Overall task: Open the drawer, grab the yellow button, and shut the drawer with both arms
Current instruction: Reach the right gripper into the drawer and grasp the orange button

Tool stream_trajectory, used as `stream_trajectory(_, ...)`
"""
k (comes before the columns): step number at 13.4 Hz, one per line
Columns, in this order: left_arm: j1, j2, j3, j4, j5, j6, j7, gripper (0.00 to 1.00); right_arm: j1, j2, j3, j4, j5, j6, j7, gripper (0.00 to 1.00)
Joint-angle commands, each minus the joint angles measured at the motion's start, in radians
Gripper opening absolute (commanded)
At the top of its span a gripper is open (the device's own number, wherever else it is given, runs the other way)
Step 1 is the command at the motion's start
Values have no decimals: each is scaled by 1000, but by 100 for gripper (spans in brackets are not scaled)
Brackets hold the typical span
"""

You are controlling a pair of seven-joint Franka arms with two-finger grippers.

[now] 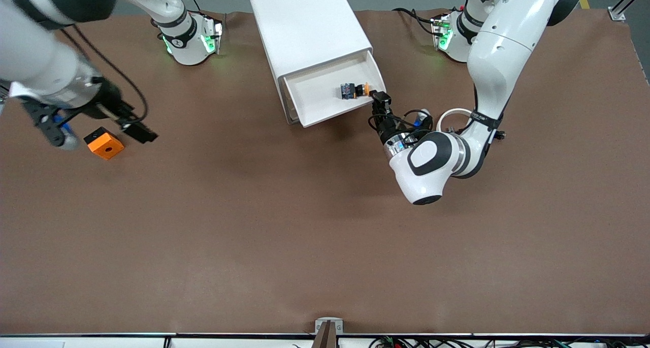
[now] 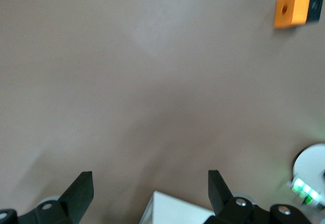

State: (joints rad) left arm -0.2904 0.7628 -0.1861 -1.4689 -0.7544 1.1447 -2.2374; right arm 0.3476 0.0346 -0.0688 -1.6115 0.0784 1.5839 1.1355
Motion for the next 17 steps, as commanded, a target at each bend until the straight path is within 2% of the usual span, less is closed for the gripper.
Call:
stream_trajectory(1,23,-14,23,24,67,-16,24,11,111,4,-12,62,6,-21,201,100)
stream_trajectory(2,23,-14,23,24,67,-16,24,21,140,5,-11,77,9,-21,258,100)
stream_trajectory(3,22,-14,23,22,66,-16,24,44,175,7,-11,94,20,-21,323,100)
stream_trajectory(4,22,-16,23,24,64,-16,24,78,209,10,-11,107,26,-19,392,100)
stream_trajectory(5,20,-17,22,24,63,-16,24,92,246,11,-11,114,27,-19,471,100)
stream_trajectory(6,20,-17,22,24,63,-17,22,100,286,13,-12,116,27,-18,539,100)
stream_trajectory(9,26,-20,19,45,55,-22,22,100,373,63,-11,146,27,-12,706,100)
stream_trajectory(14,50,-59,1,47,47,-48,56,100,491,295,-11,370,83,-10,943,100)
stream_trajectory(17,51,-101,8,47,66,-48,155,100,536,360,-11,390,83,-1,1007,100)
